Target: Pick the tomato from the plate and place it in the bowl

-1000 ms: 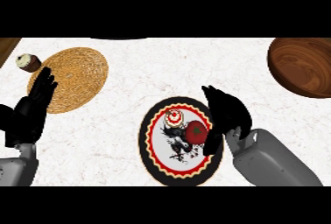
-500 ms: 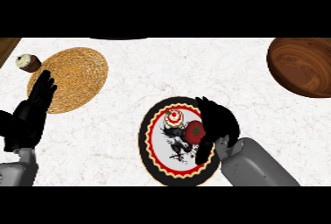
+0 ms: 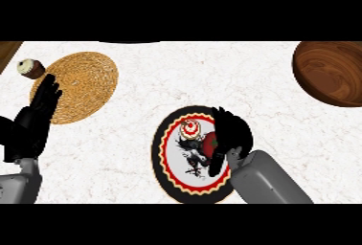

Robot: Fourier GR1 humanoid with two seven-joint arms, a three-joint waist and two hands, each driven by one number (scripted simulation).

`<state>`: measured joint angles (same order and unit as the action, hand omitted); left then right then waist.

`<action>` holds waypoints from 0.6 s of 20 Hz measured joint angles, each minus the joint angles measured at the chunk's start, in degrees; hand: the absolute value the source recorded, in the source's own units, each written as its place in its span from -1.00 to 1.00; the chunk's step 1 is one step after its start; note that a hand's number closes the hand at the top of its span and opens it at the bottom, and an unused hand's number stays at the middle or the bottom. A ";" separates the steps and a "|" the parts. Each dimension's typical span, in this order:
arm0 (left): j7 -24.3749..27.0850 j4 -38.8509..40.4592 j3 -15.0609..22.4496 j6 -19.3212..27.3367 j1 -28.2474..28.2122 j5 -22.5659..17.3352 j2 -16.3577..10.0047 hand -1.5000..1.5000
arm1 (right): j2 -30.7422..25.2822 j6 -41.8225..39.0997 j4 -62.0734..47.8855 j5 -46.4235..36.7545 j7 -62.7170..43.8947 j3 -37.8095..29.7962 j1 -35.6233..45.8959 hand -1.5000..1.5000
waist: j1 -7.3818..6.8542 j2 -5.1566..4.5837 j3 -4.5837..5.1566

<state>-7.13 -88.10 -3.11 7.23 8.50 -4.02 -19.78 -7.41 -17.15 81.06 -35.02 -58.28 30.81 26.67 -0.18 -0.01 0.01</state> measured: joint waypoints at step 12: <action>0.25 -1.30 -1.61 -1.43 -1.57 1.92 2.04 0.00 | 4.63 1.14 -8.84 -5.24 8.63 -4.98 0.52 1.00 | 0.10 0.67 0.34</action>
<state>-6.88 -89.40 -4.72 5.80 6.93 -2.10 -17.74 -2.78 -16.01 72.22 -40.26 -49.65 25.84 27.19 -0.08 0.66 0.35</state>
